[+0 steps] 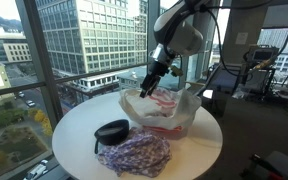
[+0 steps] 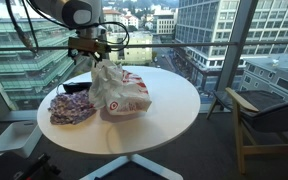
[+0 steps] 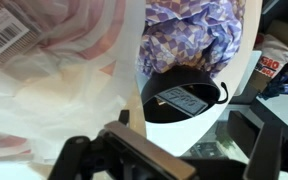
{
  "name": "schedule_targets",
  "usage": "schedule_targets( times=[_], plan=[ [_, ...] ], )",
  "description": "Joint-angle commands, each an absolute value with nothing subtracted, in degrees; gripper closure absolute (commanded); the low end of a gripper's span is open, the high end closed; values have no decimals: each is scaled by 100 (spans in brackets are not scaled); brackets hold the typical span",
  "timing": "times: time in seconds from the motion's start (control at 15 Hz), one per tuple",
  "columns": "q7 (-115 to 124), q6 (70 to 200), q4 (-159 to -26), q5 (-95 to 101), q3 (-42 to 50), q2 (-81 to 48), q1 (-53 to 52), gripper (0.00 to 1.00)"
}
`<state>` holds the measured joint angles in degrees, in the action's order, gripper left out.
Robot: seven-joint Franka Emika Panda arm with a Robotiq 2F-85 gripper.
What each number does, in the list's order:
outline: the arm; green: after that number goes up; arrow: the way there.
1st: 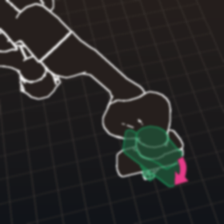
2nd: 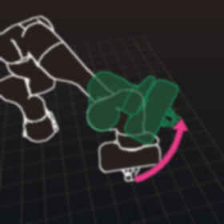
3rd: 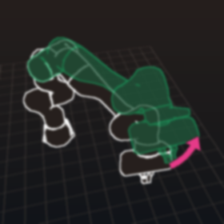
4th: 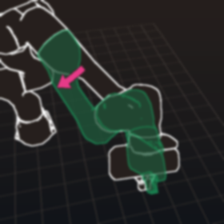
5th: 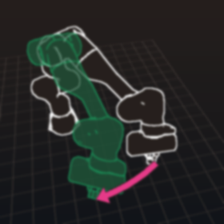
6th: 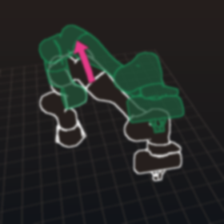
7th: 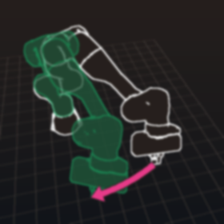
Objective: Remove the items from the plastic bag and put them on the table.
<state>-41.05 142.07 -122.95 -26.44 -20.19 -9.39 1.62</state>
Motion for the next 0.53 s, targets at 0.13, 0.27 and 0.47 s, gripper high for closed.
schedule_targets(
  times=[0.13, 0.27, 0.47],
  plan=[
    [-3048, 15091, -13266, -1220, -1416, -84, -424, 0],
    [-2531, 15113, -13327, -667, -1317, -50, -524, 0],
    [-2529, 14955, -13181, -631, -1254, -230, -586, 0]
  ],
)
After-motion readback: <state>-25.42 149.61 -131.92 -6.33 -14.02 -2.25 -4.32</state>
